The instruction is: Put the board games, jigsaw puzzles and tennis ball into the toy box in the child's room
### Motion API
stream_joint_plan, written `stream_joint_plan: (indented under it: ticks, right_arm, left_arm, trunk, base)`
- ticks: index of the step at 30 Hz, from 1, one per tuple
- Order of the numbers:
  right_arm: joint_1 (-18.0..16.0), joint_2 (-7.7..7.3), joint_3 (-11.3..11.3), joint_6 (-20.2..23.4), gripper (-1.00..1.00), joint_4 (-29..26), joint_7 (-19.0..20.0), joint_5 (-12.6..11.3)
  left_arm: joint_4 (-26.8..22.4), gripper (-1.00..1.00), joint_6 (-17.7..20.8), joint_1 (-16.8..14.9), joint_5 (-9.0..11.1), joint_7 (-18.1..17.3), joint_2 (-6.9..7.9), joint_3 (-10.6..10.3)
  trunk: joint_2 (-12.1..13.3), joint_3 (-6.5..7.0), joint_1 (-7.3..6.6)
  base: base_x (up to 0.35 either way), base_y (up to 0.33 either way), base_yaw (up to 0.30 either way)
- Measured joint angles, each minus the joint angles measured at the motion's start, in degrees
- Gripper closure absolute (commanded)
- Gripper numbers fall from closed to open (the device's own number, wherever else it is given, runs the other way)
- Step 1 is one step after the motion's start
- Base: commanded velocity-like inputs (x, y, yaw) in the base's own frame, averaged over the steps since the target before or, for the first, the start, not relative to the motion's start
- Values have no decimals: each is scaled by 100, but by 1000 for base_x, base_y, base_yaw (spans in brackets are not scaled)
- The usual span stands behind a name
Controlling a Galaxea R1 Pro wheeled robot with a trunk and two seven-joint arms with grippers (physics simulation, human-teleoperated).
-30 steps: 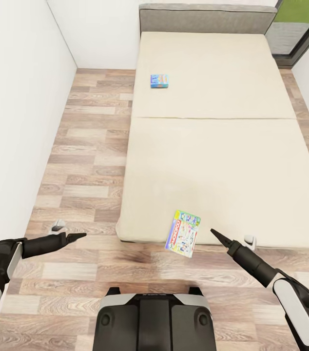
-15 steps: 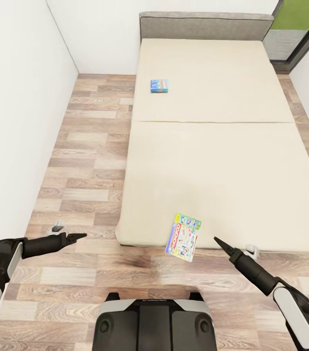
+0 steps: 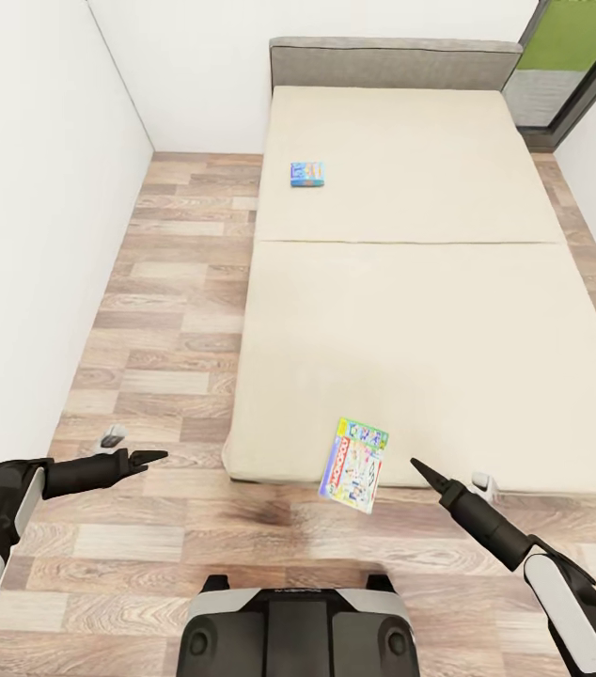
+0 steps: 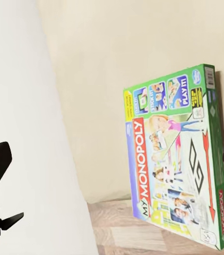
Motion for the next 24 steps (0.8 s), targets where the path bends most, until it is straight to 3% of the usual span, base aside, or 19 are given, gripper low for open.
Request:
stream_joint_plan:
  ticks: [9, 24]
  right_arm:
    - [0, 13, 25, -8, -100, 0, -8, 1]
    - [0, 15, 22, -9, -100, -5, -10, 5]
  left_arm:
    - [0, -100, 6, -6, 1, 2, 4, -3]
    - [-17, -100, 1, -10, 0, 2, 7, -12]
  trunk:
    - [-362, -77, 199]
    - [-964, -206, 527]
  base:
    - [-165, 0, 0]
    - [-17, 0, 0]
